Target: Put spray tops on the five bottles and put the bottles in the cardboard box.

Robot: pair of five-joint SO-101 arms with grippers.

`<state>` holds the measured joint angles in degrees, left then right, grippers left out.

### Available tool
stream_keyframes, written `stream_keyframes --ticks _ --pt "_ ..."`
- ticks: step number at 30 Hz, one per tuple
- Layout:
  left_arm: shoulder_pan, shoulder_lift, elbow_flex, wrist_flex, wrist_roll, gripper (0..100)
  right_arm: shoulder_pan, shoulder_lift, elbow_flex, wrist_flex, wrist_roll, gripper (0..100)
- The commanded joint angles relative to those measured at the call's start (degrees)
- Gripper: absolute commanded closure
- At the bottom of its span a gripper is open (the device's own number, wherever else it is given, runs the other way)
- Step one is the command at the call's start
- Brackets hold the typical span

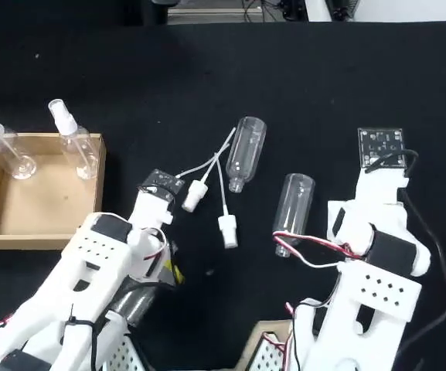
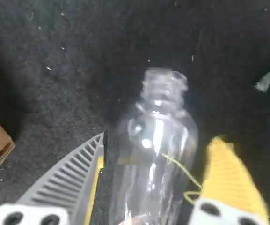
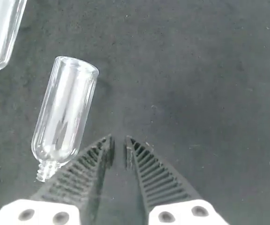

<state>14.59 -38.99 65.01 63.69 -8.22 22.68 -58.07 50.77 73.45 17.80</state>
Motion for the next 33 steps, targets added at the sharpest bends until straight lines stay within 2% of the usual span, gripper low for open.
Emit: stream_keyframes --ticks 1,10,12,17,25,30,33 --pt "-0.5 -0.2 -0.8 -0.9 -1.1 67 -2.9 0.1 -3.7 0.5 0.3 98.3" --pt "-0.3 -0.1 -1.5 -1.6 -2.2 67 -15.6 0.5 -3.2 3.9 0.3 98.3" --pt "-0.3 0.0 -2.9 -1.7 -4.6 68 -17.4 0.5 -3.1 4.3 0.3 98.3" --pt "-0.7 2.5 -5.3 -1.4 -7.5 68 -17.8 0.2 -2.8 4.7 -0.1 98.3" --pt "-0.6 17.1 -13.5 -1.1 -7.6 68 -17.9 0.2 -2.6 4.7 -0.2 98.3" --pt "-0.7 17.5 -13.3 -1.6 -7.4 68 -18.1 0.1 -0.8 4.7 0.3 98.3" --pt "-0.4 17.5 -13.1 -1.8 -4.1 70 -18.1 0.1 -0.1 4.7 0.3 98.3"
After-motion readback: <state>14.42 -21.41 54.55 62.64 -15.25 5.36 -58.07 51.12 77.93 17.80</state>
